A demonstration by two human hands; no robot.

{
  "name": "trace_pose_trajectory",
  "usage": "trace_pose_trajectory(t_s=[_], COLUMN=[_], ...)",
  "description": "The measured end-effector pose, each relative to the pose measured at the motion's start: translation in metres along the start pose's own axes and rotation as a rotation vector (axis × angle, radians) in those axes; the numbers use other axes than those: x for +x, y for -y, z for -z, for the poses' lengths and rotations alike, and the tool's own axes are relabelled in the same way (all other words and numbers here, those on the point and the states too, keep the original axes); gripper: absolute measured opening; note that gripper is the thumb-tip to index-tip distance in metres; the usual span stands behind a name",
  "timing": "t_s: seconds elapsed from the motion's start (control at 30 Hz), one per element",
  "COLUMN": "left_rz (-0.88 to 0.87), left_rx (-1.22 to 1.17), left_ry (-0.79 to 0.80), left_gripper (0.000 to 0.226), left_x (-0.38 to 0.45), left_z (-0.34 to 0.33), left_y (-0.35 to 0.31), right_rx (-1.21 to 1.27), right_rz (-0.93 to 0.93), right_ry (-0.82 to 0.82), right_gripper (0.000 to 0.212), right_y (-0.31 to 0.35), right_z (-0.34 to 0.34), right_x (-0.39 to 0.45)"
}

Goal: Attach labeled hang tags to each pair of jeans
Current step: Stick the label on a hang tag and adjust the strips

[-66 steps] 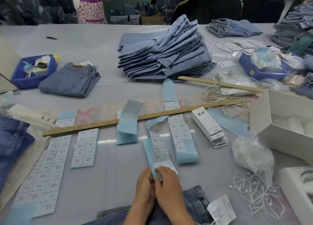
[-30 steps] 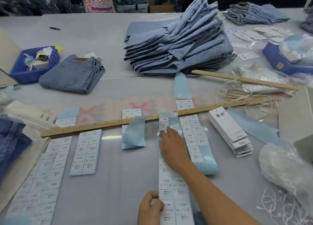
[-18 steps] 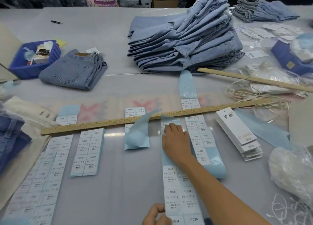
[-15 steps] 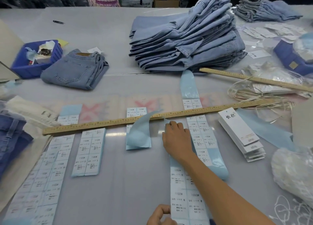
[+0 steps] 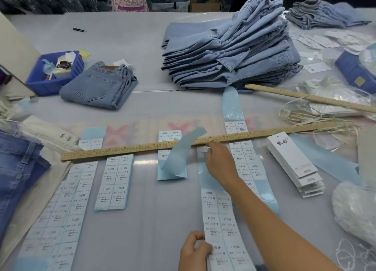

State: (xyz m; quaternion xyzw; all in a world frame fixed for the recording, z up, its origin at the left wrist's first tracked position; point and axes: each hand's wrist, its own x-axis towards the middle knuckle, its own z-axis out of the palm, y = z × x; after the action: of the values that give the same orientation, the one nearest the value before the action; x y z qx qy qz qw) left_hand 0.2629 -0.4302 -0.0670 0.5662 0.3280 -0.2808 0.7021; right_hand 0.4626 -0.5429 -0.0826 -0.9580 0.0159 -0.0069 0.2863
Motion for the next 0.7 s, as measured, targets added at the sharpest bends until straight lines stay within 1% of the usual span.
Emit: trace_pose_trajectory(t_s=[0.03, 0.1, 0.17, 0.3, 0.4, 0.47, 0.57, 0.63, 0.7], left_rz=[-0.020, -0.079, -0.113, -0.176, -0.229, -0.271, -0.289, -0.325, -0.427], left_rx=[-0.030, -0.038, -0.005, 0.004, 0.030, 0.058, 0.027, 0.093, 0.322], left_ry=[-0.014, -0.056, -0.041, -0.036, -0.023, -0.046, -0.062, -0.083, -0.152], left_gripper=[0.016, 0.016, 0.017, 0.021, 0.024, 0.024, 0.021, 0.020, 0.020], left_x=[0.006, 0.021, 0.029, 0.055, 0.076, 0.089, 0.102, 0.101, 0.092], left_z=[-0.001, -0.005, -0.011, -0.021, -0.029, -0.032, -0.036, -0.037, -0.035], left_y=[-0.006, -0.016, -0.023, -0.039, -0.054, -0.064, -0.077, -0.080, -0.075], right_rx=[0.030, 0.050, 0.028, 0.045, 0.015, -0.017, -0.047, -0.057, -0.083], right_rz=[-0.007, 0.012, 0.028, 0.014, -0.008, -0.017, -0.032, -0.058, -0.056], right_ry=[-0.042, -0.057, -0.045, -0.150, -0.122, -0.087, -0.059, -0.020, 0.012], right_gripper=[0.032, 0.032, 0.033, 0.029, 0.031, 0.032, 0.033, 0.037, 0.042], right_y=[0.000, -0.003, -0.006, -0.006, -0.003, -0.001, 0.001, 0.003, 0.000], right_z=[0.005, 0.013, 0.016, 0.021, 0.013, 0.005, -0.006, -0.009, -0.012], right_x=[-0.004, -0.021, -0.041, -0.081, -0.103, -0.112, -0.116, -0.115, -0.113])
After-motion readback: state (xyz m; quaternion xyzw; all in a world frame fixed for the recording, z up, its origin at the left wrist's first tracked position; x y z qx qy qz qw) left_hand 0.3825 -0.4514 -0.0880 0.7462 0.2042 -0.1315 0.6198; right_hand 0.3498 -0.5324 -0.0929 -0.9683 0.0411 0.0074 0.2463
